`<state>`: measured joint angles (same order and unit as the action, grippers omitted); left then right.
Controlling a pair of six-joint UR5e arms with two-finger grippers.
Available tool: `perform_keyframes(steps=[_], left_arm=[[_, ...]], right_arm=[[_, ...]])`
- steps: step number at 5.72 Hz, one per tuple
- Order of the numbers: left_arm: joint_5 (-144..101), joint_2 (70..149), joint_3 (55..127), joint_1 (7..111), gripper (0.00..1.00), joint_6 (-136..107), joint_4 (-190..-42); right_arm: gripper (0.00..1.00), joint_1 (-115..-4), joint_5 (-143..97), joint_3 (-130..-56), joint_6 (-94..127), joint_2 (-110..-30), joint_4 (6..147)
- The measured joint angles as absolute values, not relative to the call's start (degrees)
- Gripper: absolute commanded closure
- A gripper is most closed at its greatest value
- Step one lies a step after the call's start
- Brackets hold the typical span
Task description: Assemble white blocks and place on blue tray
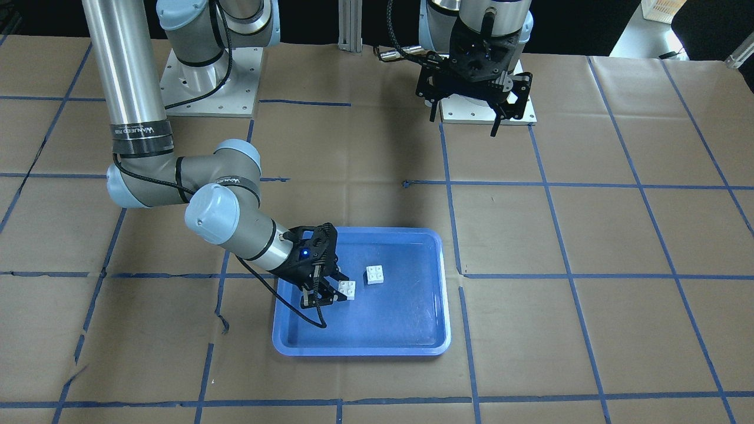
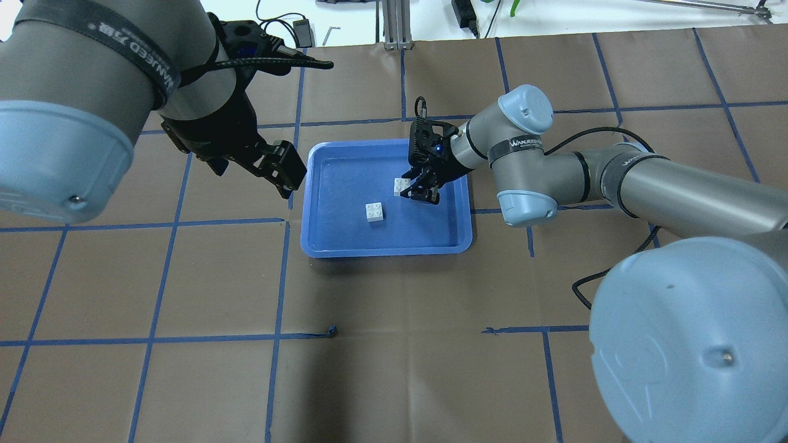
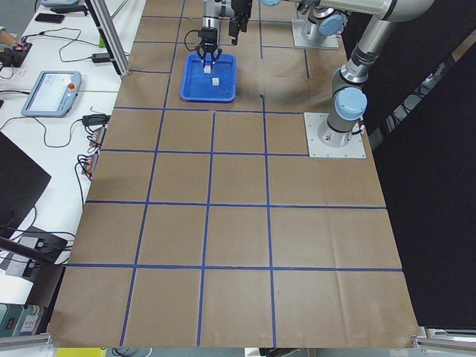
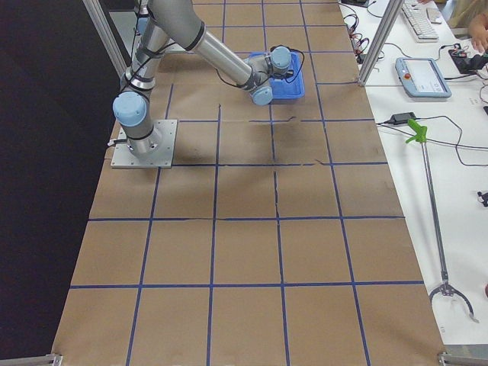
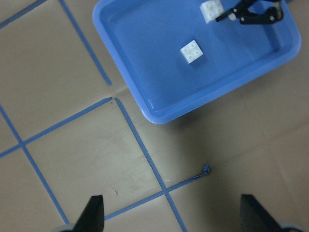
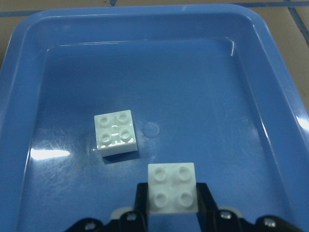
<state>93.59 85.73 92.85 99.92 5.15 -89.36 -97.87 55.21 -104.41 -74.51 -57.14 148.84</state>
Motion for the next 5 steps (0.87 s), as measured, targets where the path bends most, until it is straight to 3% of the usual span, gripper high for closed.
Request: perform_keyframes(steps=[5], left_arm=[[94.26,85.57,93.23,99.67,0.01,-5.00,-88.16]], right_arm=[[0.81,-99.61,55.46,-105.88,-74.23,-56.19,150.79]])
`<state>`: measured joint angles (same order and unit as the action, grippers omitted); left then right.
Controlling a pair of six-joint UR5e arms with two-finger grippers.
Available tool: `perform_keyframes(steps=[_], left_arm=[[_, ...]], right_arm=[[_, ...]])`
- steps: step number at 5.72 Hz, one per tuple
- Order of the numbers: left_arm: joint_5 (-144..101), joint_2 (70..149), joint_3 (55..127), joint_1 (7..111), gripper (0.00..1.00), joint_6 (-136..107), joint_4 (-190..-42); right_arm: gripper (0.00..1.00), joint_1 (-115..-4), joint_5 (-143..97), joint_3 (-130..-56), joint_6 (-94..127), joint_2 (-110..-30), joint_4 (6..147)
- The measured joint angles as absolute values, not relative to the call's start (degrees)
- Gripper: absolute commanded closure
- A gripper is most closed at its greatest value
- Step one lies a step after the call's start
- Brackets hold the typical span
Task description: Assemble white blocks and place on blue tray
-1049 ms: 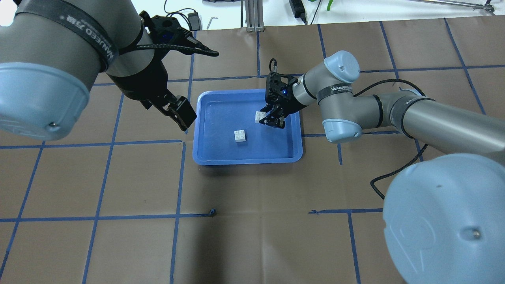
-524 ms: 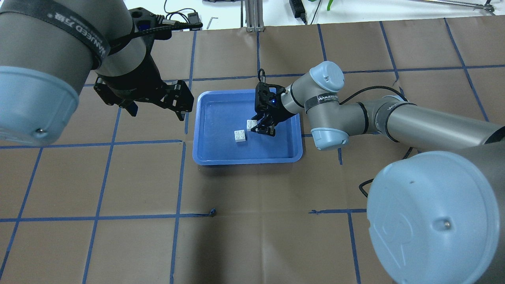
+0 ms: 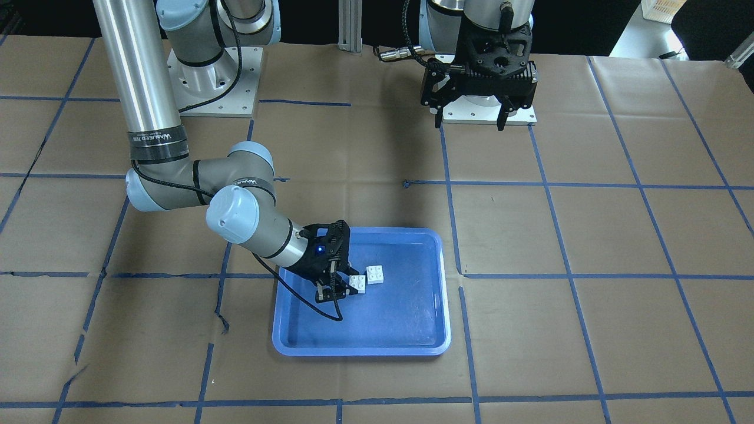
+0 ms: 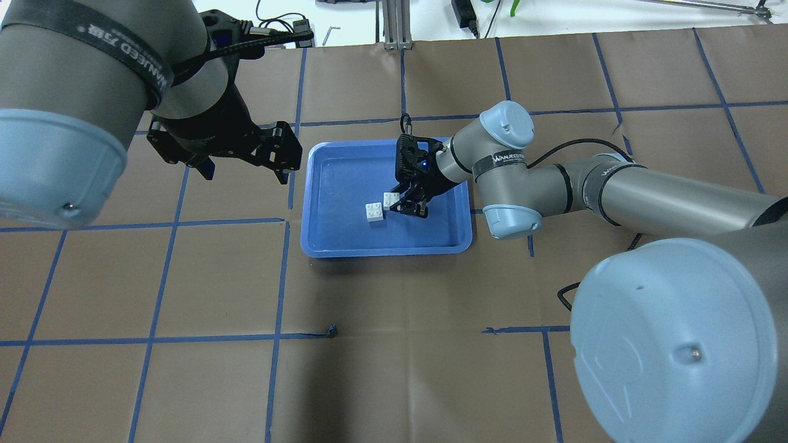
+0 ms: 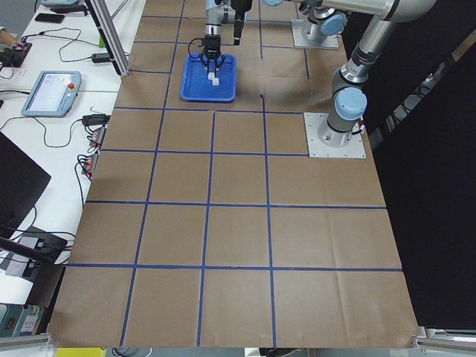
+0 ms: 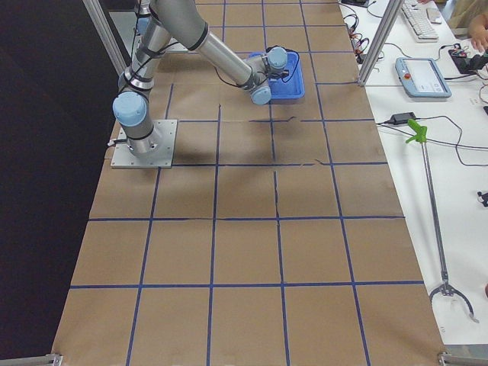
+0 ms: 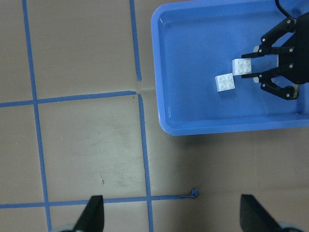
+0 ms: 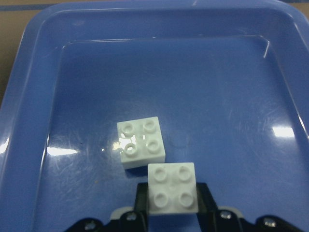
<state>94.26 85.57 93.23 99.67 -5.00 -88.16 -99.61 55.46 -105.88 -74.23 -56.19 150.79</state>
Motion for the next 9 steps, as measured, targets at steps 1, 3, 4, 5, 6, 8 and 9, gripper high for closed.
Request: perform_keyframes(steps=[1,3,4,5,6,8,9], left_arm=[[94.29,85.54,93.00,99.63,0.01,-5.01,-88.95],[94.28,85.44,92.44,99.59,0.01,-5.01,-89.73],[94.26,85.43,92.28,99.58,0.01,-5.01,-89.91],[94.29,85.43,92.04,99.58,0.01,-5.01,-90.21],[94.30,85.40,91.88,99.55,0.01,-5.01,-90.37],[94.34,85.31,91.77,99.50,0.01,-5.01,-90.44],[94.54,85.24,91.76,99.50,0.01,-5.01,-90.58]], right_arm=[[0.81,-99.58,55.45,-106.58,-74.17,-56.24,151.71],[0.81,-99.74,55.46,-107.00,-74.07,-56.32,152.23],[0.81,-99.90,55.43,-107.04,-74.03,-56.33,152.23],[0.81,-99.98,55.36,-107.14,-74.01,-56.34,152.24],[0.81,-100.01,55.31,-107.27,-74.00,-56.35,152.23],[0.81,-100.17,55.31,-107.45,-73.94,-56.34,152.23],[0.81,-100.49,55.34,-107.68,-73.94,-56.39,152.29]])
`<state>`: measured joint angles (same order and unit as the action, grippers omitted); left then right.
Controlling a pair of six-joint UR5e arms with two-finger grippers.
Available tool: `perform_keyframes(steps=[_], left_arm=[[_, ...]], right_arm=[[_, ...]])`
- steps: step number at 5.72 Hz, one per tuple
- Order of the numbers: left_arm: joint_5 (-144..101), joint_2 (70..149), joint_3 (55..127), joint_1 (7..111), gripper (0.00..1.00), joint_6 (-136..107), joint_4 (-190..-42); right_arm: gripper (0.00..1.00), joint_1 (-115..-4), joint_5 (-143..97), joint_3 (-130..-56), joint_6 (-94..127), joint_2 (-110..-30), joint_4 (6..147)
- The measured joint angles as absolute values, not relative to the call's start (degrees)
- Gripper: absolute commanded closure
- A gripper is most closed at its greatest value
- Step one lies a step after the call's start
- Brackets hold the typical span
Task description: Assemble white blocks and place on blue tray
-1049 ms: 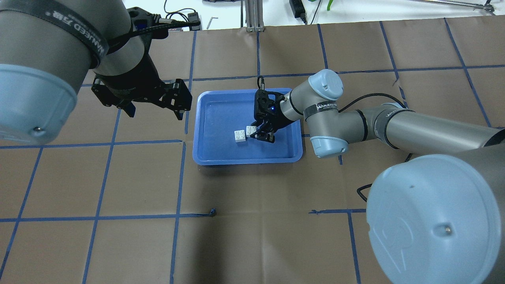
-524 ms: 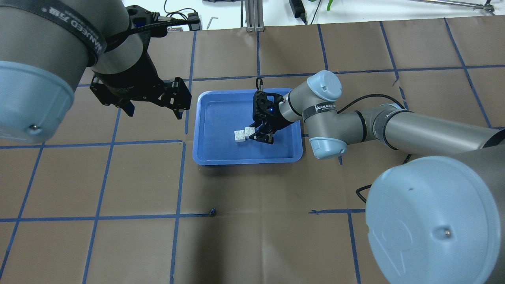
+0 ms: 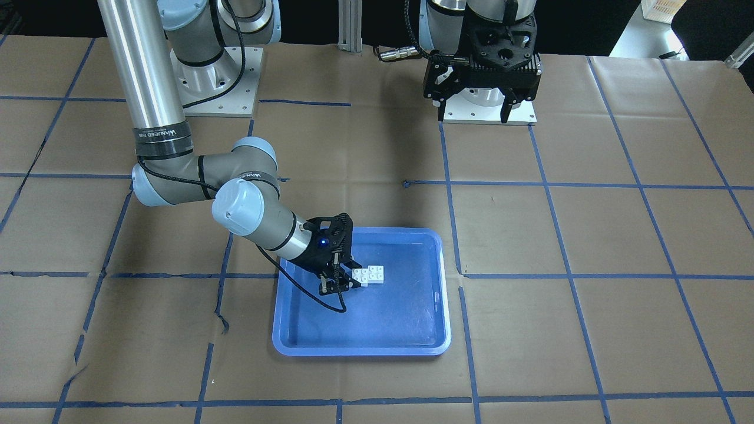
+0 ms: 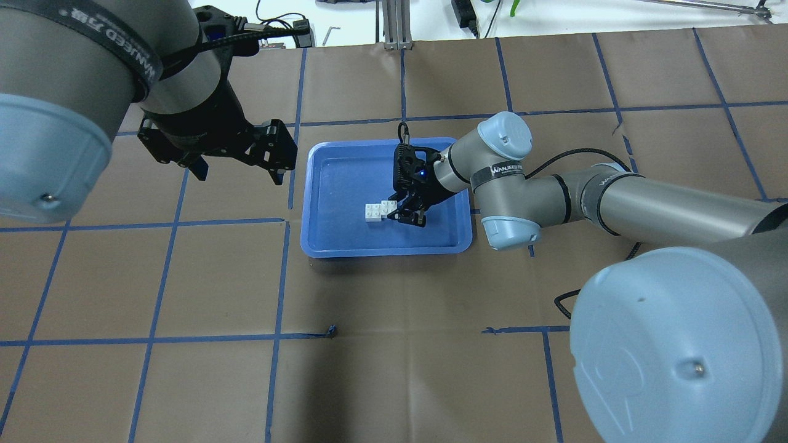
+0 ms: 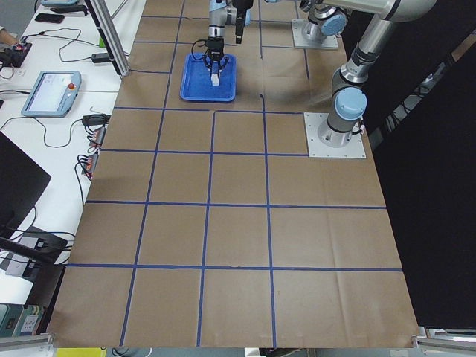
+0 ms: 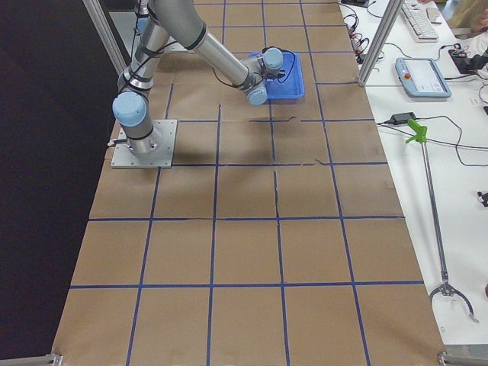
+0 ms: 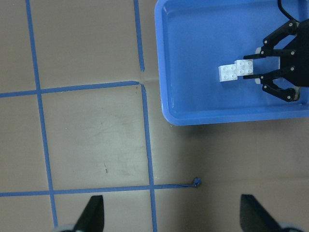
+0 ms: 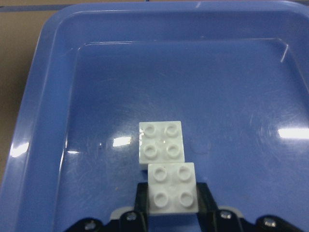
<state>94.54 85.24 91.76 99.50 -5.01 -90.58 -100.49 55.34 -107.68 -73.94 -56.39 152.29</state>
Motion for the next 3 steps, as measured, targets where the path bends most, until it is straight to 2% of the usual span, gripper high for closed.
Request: perform_keyframes(steps=[3], left_arm=[[95.18,85.18,91.74,99.31,0.01,-5.01,-91.02]], right_arm=[[0.81,-100.83,55.37,-108.01,-74.00,-56.37,152.63]])
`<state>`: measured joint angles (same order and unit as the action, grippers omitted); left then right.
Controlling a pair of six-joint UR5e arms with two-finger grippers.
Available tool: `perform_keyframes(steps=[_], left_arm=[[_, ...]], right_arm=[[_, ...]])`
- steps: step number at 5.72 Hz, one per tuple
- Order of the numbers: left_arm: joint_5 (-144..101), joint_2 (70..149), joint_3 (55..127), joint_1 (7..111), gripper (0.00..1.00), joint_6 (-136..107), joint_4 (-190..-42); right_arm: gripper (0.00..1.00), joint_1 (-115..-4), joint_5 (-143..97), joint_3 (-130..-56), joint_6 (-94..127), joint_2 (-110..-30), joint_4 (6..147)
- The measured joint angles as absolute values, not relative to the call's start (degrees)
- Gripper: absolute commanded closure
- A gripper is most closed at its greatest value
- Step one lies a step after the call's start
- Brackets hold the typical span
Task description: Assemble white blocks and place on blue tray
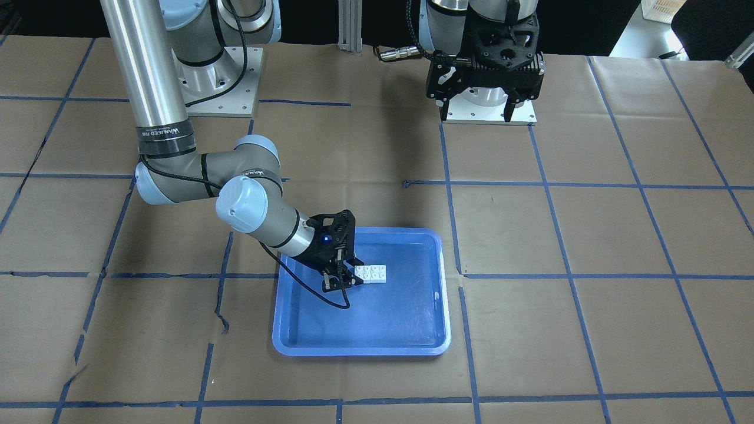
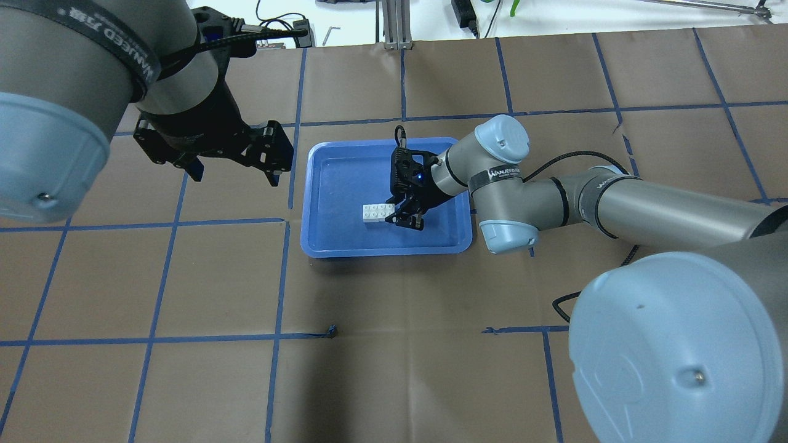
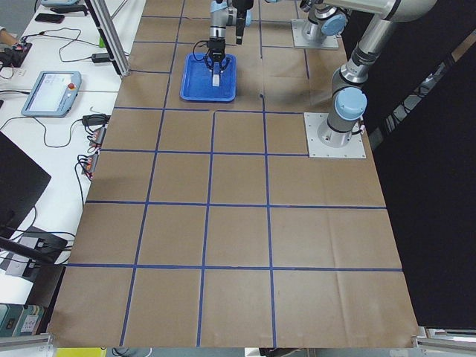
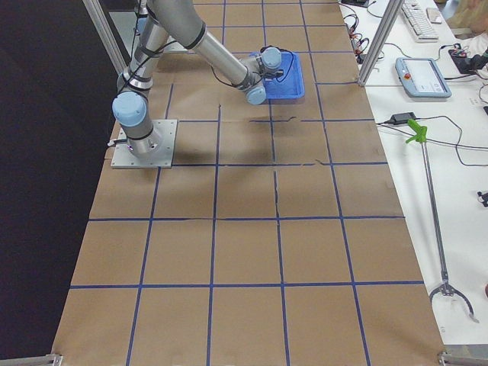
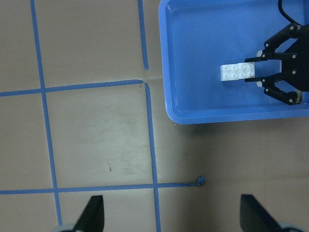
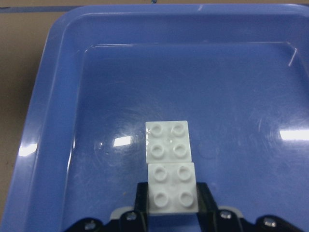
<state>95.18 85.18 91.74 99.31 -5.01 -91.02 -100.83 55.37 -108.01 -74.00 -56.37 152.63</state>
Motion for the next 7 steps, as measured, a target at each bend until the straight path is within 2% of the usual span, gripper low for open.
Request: perform_keyframes(steps=[5,7], left_arm=[[96.46,85.10,92.03,98.62,0.01,-5.01,-92.71],[96.62,84.89,92.10,98.72,0.01,-5.01,-93.50]], right_arm=[[0.80,-101.00,55.32,-108.05,-72.22,-56.36,152.83],[0.63,-100.99,55.33,-108.02,-72.13,-56.34,153.08]])
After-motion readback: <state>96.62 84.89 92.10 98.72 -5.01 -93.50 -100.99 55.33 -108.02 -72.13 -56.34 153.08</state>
